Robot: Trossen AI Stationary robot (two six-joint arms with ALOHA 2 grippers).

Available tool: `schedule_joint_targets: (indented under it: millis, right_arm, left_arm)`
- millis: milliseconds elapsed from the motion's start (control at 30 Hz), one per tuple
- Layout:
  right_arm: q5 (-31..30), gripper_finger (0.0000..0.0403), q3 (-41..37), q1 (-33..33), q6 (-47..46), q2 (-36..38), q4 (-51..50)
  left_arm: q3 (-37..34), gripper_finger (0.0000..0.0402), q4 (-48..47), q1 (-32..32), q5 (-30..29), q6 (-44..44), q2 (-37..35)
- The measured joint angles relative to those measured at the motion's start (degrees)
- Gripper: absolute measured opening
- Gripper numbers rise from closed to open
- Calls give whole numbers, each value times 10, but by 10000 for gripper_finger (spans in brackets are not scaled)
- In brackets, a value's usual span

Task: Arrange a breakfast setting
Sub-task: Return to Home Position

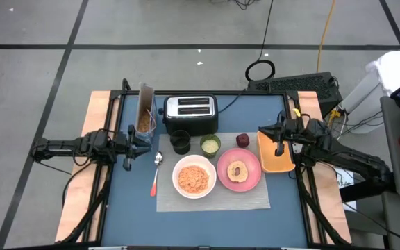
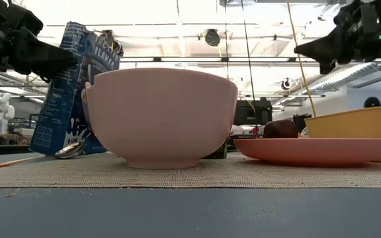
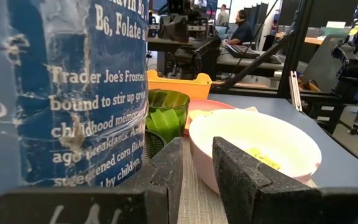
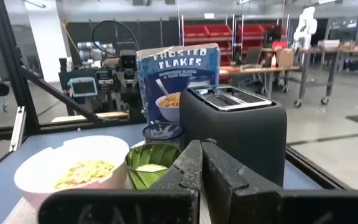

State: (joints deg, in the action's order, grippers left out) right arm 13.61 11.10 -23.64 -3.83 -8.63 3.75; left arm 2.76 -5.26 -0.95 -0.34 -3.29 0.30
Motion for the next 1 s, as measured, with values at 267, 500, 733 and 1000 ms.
schedule_joint_targets:
  millis: [267,500,733,1000]
  right_arm:
    - [0,2,-75,0,-4,24,85]
    - [0,2,-85,0,-12,27,75]
    - [0,2,-86,0,-10,27,52]
    - [-1,2,-87,0,-29,22,-31]
  left_arm:
    - [0,94,0,0,0,0,0]
    - [0,94,0,0,0,0,0]
    - [0,94,0,0,0,0,0]
    - [0,94,0,0,0,0,0]
